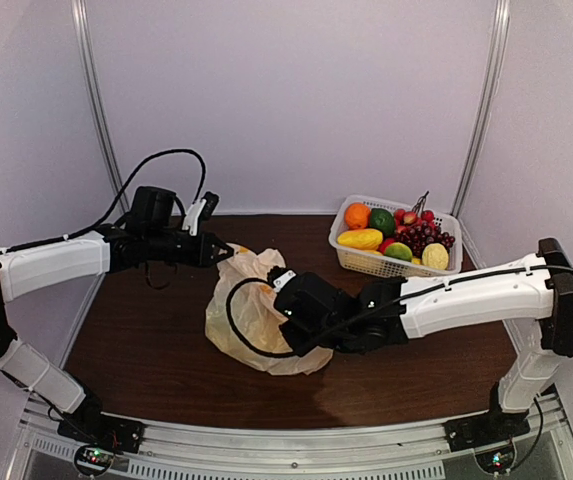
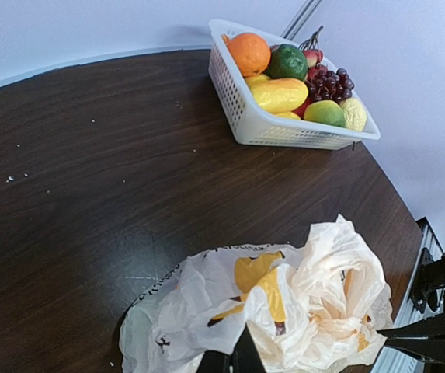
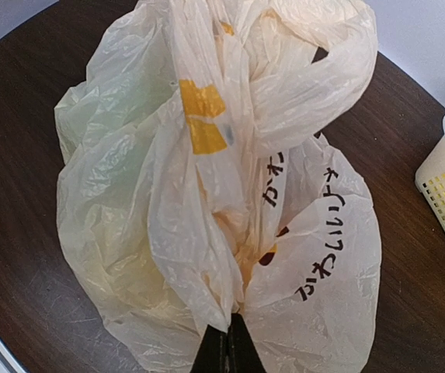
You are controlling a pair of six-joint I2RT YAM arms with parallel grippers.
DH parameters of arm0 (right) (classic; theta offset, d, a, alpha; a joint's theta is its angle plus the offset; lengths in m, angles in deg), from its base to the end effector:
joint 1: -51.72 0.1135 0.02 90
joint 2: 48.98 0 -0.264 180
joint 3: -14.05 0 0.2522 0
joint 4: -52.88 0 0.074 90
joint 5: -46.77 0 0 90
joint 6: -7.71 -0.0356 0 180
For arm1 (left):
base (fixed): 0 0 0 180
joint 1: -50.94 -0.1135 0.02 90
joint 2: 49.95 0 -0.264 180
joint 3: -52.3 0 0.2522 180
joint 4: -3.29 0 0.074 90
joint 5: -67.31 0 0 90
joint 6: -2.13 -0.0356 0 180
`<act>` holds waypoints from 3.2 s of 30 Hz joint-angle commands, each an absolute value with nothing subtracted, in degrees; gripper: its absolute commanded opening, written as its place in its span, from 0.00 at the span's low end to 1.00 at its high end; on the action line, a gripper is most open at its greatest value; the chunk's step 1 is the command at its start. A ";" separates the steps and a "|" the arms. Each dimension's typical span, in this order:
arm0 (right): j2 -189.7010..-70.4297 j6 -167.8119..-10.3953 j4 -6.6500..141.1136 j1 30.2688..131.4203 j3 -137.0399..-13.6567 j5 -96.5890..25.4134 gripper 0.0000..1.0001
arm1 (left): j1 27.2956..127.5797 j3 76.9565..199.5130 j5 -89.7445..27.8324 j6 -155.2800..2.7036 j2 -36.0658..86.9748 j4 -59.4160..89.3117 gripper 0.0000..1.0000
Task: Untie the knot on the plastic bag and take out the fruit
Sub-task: Untie the bag handles from the takeout bag.
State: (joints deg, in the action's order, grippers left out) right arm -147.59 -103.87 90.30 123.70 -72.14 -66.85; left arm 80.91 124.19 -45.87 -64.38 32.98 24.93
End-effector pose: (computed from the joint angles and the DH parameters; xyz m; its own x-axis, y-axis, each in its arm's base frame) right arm 0.1294 0.3518 0.2388 -0.5109 -0.4812 -0.7123 -0.6489 0.7594 -0.0475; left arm 0.2744 -0.1744 0.2696 -0.7264 -0.0041 -0.6872 0.4979 0.6861 -0.5304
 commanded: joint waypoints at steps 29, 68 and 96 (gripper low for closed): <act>-138.01 -110.91 85.76 120.30 -59.21 -63.40 0.00 | 75.66 124.69 -44.63 -64.71 30.36 23.82 0.00; -132.83 -113.05 74.62 113.71 -57.18 -55.31 0.00 | 91.73 122.68 -35.93 -94.72 12.95 27.69 0.80; -131.57 -112.93 71.73 111.83 -58.28 -51.10 0.00 | 113.51 119.85 -0.92 -113.43 21.23 36.22 0.53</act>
State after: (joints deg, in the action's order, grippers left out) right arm -132.53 -112.53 72.59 112.12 -57.41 -51.96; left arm 113.15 120.65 -8.43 -112.23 21.44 38.57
